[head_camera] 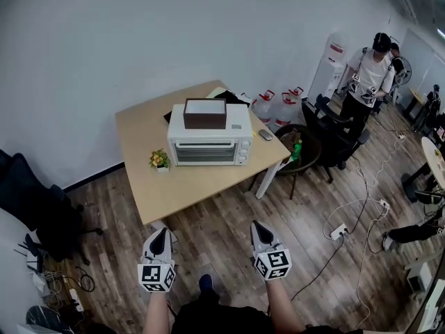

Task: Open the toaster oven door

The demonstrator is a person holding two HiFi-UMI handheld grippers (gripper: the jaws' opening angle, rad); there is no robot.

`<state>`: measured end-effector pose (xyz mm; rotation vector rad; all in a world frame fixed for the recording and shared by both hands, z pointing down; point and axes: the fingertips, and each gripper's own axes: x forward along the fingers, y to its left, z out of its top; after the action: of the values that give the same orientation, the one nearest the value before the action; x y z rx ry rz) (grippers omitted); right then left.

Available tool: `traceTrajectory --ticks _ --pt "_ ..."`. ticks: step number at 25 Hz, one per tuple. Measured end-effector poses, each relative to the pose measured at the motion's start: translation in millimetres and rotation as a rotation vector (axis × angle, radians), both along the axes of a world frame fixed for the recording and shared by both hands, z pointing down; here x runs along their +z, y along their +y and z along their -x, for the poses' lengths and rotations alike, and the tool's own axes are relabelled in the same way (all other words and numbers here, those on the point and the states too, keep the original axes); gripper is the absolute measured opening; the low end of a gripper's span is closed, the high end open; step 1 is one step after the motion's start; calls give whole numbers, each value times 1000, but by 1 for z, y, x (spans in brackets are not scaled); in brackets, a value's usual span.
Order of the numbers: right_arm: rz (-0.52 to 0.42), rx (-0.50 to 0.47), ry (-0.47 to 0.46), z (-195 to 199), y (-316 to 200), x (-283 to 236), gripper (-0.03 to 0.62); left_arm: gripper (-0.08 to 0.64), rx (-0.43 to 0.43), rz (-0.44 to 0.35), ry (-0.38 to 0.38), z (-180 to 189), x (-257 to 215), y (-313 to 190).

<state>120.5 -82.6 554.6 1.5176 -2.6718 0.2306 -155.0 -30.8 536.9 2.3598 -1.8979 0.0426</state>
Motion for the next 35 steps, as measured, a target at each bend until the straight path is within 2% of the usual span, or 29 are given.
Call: traceTrajectory --ticks 13,24,35 --pt "-9 42 12 42 -60 -8 6 -2 49 -10 -1 41 -13 -73" --pt "-9 71 31 58 -94 -6 6 -2 104 -24 3 51 -14 -116" --pt "16 37 80 66 -125 14 6 -2 77 13 10 59 10 -135"
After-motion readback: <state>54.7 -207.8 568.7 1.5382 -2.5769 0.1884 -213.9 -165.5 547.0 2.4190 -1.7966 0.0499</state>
